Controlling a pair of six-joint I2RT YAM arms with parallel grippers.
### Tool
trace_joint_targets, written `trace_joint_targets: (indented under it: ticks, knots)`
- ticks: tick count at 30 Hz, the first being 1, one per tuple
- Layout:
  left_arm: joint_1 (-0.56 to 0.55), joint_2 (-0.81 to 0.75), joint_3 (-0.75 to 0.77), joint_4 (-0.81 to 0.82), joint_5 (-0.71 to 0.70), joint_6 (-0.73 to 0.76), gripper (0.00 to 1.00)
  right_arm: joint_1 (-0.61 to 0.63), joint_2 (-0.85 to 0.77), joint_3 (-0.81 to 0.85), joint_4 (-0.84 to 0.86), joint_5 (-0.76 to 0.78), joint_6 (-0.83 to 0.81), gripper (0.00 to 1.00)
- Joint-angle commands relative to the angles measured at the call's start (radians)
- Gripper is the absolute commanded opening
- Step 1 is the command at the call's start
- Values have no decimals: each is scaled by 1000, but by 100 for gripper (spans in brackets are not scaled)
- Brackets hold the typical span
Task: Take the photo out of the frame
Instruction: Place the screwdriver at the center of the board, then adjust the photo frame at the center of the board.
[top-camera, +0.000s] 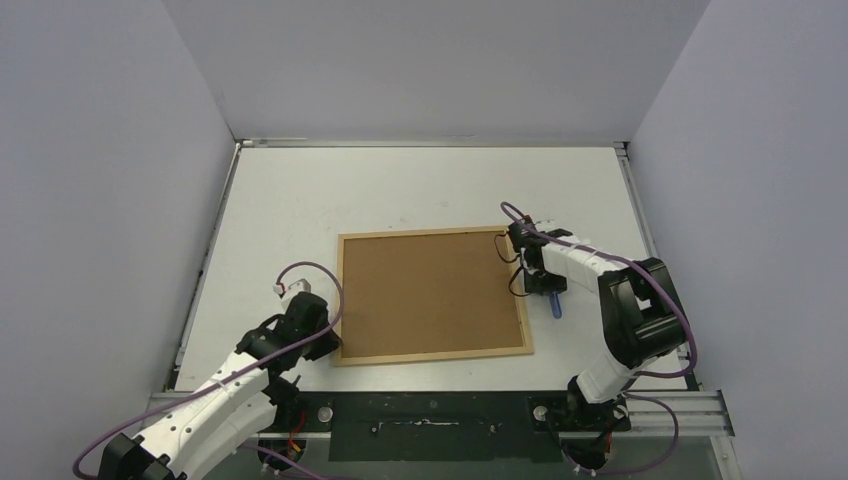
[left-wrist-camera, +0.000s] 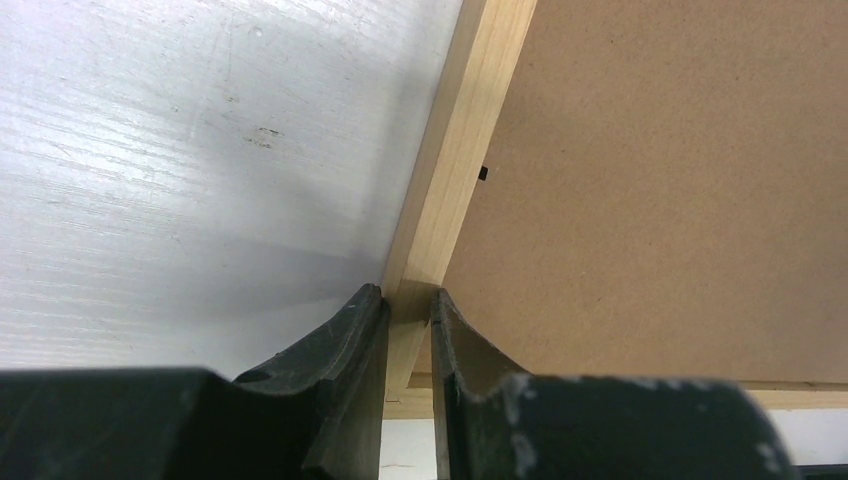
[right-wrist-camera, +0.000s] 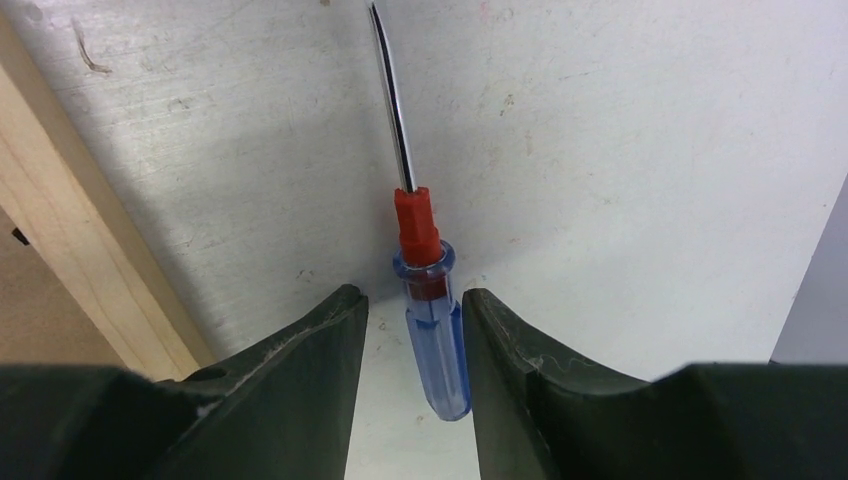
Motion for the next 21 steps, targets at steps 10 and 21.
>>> trace_joint_targets:
  ticks: [10, 21]
  knots:
    - [8, -41, 70, -11, 60, 9, 40, 36, -389, -26, -88, -190, 240, 57]
    - [12, -28, 261, -80, 56, 106, 60, 685, -656, -299, -57, 73, 1158, 60]
